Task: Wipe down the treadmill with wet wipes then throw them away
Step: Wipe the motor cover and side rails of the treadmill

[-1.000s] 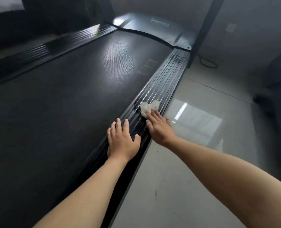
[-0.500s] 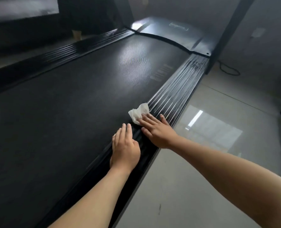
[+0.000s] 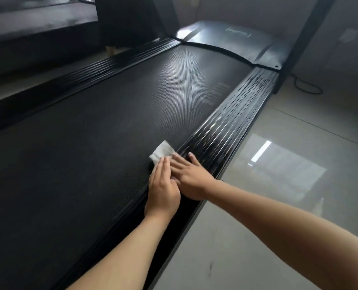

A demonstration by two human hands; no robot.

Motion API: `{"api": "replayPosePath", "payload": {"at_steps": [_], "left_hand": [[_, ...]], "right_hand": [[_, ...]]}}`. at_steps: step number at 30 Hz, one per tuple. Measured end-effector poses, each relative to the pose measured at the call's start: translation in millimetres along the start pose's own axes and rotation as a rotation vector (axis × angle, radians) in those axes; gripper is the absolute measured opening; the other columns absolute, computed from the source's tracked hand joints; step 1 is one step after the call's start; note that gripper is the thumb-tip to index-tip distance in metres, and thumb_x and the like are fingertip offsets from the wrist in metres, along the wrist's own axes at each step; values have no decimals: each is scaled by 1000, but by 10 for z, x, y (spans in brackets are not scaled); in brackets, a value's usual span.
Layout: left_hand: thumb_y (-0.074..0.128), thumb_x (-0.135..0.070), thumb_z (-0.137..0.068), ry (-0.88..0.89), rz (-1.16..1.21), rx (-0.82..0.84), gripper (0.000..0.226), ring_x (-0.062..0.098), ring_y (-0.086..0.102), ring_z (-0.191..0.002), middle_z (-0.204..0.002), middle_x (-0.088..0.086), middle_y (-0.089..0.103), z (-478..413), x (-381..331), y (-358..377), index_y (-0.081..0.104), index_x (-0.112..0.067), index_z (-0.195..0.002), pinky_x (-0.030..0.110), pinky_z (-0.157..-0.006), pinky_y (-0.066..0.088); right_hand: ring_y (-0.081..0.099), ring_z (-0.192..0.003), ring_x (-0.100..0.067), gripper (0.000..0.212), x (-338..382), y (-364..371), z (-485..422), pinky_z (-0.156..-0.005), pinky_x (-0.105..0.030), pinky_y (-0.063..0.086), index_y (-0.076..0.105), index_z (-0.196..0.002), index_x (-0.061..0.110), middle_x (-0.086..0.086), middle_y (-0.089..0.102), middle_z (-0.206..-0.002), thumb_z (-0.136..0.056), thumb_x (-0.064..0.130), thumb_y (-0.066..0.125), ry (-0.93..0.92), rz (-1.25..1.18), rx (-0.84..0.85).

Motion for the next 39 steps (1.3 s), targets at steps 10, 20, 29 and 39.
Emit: {"api": "replayPosePath", "payload": {"at_steps": [10, 20, 29, 39], "left_hand": [[27, -2, -95, 23, -78, 30, 63, 21, 12, -156, -167, 9, 21, 24, 27, 48, 29, -8, -157, 36, -127, 9], [25, -9, -92, 32, -82, 32, 64, 22, 18, -155, -164, 9, 28, 2, 1, 57, 34, -7, -155, 37, -125, 11], [35, -1, -100, 25, -57, 26, 55, 24, 20, -154, -163, 12, 30, -9, 14, 44, 36, -5, -155, 40, -126, 14], [21, -12, -87, 12, -44, 35, 69, 27, 23, -153, -162, 14, 33, 7, -21, 22, 36, -4, -154, 42, -126, 18]], "right_hand": [[-4, -155, -9, 54, -853, -236, -29, -121, -57, -7, 13, -161, 32, 11, 2, -169, -109, 46, 17, 311, 3, 33], [-6, -155, -13, 56, -555, -104, 304, -122, -56, -7, 11, -161, 30, 7, 2, -169, -108, 45, 20, 333, -25, -48], [-7, -153, -4, 57, 25, 87, 614, -120, -49, -18, 10, -160, 35, 14, 4, -167, -105, 50, 11, -15, 0, -40], [-7, -155, -13, 57, -762, -143, 287, -120, -57, -11, 13, -161, 26, 6, 2, -169, -108, 44, 20, 498, -148, -107]]}}
Point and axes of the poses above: each hand's wrist, its own z-axis away from the middle knuckle, its own y-axis out of the palm, x = y × z, the point moved 9 cm from there along -z, towards the middle knuckle
